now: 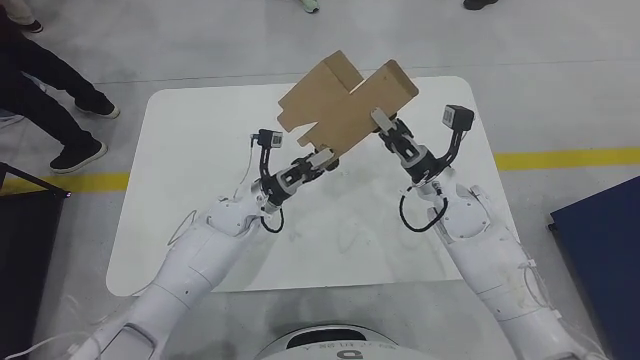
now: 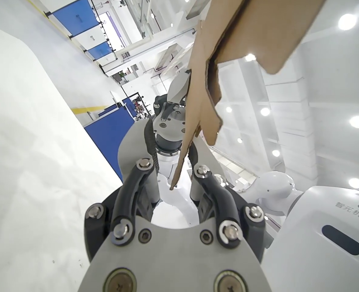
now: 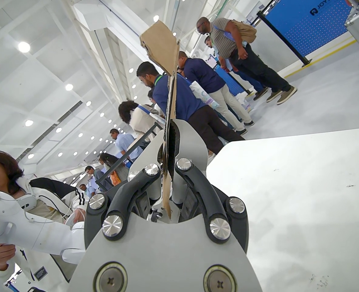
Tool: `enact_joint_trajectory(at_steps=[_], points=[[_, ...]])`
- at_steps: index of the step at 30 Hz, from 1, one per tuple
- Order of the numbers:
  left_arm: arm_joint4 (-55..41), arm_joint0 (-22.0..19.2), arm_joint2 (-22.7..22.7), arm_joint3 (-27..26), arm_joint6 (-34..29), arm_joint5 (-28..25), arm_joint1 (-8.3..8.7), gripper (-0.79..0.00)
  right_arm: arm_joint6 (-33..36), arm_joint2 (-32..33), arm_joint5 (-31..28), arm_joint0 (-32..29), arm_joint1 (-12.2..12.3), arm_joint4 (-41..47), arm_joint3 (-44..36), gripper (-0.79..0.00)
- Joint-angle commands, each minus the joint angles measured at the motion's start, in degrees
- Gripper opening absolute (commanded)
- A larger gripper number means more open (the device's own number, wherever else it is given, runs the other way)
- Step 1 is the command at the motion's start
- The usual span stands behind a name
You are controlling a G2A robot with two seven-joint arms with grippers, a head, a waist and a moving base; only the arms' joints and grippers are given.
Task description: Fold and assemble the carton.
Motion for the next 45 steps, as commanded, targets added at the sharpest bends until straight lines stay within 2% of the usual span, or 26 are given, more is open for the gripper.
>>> enact_joint_trajectory(at_steps=[1,4,17,19,21,25,29,36,45], points=[[-0.2,0.0,0.3,0.1,-0.8,-0.1,-0.13,-0.579,-0.1,0.1,0.2,-0.1,0.0,0.1,-0.1,-0.785],[-0.6,0.0,0.4,0.4,-1.1,-0.6,-0.35,-0.785,-0.3,0.4,0.4,-0.3,-0.1,0.2,-0.3,-0.785],[-0.8,0.2,-0.6,0.6,-1.5,-3.3,-0.77,-0.785,1.0,0.2,0.3,-1.1,-0.4,0.4,-0.3,-0.785],[-1.0,0.3,-0.7,0.7,-1.6,-3.4,-0.82,-0.419,1.2,0.3,0.2,-1.1,-0.4,0.6,-0.3,-0.785],[-0.9,0.4,-1.0,0.9,-1.6,-3.5,-0.83,-0.400,1.4,0.4,0.1,-1.2,-0.4,0.7,-0.4,-0.785],[-0.8,0.7,-1.8,1.1,-1.3,-3.8,-0.80,-0.289,1.6,0.7,0.0,-1.4,-0.4,0.7,-0.9,-0.785],[-0.4,1.1,-2.5,1.1,-1.3,-3.8,-0.71,-0.391,2.1,0.7,0.0,-1.6,-0.5,0.6,-1.6,-0.785],[0.0,1.7,-2.7,0.2,-2.2,-3.5,-0.74,-0.462,2.3,0.8,0.1,-2.3,-0.6,0.4,-3.0,-0.785],[-1.0,1.7,-2.8,-0.7,-4.0,-6.2,-0.88,-0.619,2.5,0.9,0.3,-3.4,-0.6,-0.3,-3.8,-0.785]])
